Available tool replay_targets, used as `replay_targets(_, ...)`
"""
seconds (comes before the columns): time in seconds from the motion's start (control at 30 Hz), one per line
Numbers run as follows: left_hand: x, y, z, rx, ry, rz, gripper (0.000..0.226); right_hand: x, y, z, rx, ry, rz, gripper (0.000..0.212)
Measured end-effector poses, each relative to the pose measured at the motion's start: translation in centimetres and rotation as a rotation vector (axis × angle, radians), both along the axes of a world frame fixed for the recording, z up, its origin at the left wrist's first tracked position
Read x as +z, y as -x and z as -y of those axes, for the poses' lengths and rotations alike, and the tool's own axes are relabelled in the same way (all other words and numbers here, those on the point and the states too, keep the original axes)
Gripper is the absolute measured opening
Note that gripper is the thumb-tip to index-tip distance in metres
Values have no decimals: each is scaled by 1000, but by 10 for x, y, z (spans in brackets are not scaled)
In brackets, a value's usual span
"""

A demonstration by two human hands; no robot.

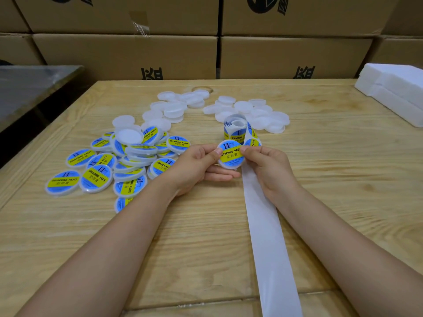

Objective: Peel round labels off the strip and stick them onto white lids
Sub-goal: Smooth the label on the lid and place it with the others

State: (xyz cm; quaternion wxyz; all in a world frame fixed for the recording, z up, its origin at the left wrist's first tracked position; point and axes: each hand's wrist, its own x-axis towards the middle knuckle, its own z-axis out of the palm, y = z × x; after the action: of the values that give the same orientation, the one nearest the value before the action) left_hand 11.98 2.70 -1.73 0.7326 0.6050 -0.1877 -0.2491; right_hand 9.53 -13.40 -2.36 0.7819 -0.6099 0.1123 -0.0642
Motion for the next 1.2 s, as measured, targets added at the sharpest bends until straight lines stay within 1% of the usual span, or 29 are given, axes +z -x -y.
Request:
replay_targets(0.03, 0, 0, 0, 3, 1, -1, 26, 0, 1, -1, -10, 33, 14, 6)
replay_targets(0.1, 1, 0, 0, 11, 1, -8, 25, -2, 2, -3, -39, 117, 60, 10)
replay_targets(0.17, 1, 0, 0, 14, 4, -17, 26, -4, 5, -6, -84, 257, 129, 13)
replay_targets(0.27, 2, -1, 0, 18, 9, -34, 26, -4, 10, -10, -155, 497, 234, 8)
replay_targets(0.37, 2, 0, 1, 36, 29, -62, 25, -2, 14, -14, -199, 607, 286, 3)
replay_targets(0.43, 3, 1, 3, 31, 54, -76, 25, -1, 16, -16, -238, 623, 315, 4)
replay_targets(0.47, 3, 1, 3, 27, 62, -79, 26, -2, 16, -17, -251, 617, 335, 6)
replay_targets(0.5, 3, 2, 3, 26, 65, -81, 26, -2, 16, -16, -254, 608, 351, 14)
replay_targets(0.57, 3, 2, 4, 27, 64, -84, 26, -2, 16, -15, -228, 559, 348, 45)
replay_targets(0.6, 3, 2, 4, 27, 63, -84, 27, -3, 15, -14, -213, 524, 328, 56)
replay_targets(0.63, 3, 3, 5, 27, 63, -82, 27, -3, 14, -13, -206, 491, 307, 57)
replay_targets(0.67, 3, 3, 5, 26, 64, -79, 27, -4, 12, -13, -203, 463, 295, 46)
replay_targets(0.73, 3, 4, 6, 21, 57, -58, 26, -5, 10, -14, -219, 459, 285, 10)
replay_targets(0.77, 3, 5, 7, 15, 45, -40, 25, -5, 9, -13, -231, 457, 280, 7)
replay_targets(0.83, 2, 7, 8, 1, 16, -2, 24, -6, 7, -12, -261, 422, 260, 19)
replay_targets(0.9, 2, 9, 11, -2, -11, 33, 22, -7, 5, -10, -280, 392, 238, 28)
replay_targets(1.0, 0, 10, 13, 17, -41, 85, 20, -8, 4, -12, -291, 435, 197, 36)
replay_targets(1.1, 0, 11, 14, 120, -20, 103, 19, -9, 4, -14, -231, 498, 180, 36)
replay_targets(1.2, -1, 9, 14, 234, 28, 95, 22, -9, 6, -16, -141, 475, 227, 33)
